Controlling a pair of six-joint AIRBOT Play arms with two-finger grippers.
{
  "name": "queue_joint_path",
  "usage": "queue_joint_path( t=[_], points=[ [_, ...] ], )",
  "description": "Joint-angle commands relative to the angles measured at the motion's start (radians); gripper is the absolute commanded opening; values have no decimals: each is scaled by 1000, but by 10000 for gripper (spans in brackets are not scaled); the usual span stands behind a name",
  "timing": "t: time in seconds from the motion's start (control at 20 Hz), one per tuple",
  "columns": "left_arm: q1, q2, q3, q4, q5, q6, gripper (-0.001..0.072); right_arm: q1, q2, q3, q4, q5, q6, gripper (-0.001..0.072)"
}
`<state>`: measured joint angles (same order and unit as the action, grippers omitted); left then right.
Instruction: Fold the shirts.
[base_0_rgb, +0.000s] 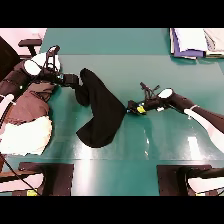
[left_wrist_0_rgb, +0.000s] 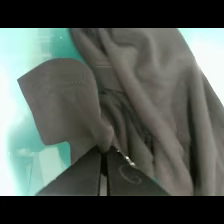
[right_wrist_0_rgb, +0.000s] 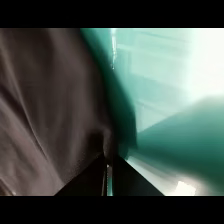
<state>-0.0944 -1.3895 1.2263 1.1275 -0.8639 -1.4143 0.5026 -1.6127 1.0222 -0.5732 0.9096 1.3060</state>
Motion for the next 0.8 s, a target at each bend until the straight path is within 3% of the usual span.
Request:
queue_joint_path(
  t=[0.0,0.1,0.3,0.6,0.75],
  points=[
    [0,14,1,56,0,-23,26,5,-29,108,-119,11,-15,17],
    [0,61,14,161,36,-84,26,-45,40,170,-278,36,26,17],
    [0,215,97,282,101,-97,26,-181,233,335,-552,125,72,16],
    [0,439,256,278,135,-97,26,-297,518,564,-661,194,73,16],
    [0,484,253,246,15,-97,26,-298,624,551,-657,208,75,16]
  ],
)
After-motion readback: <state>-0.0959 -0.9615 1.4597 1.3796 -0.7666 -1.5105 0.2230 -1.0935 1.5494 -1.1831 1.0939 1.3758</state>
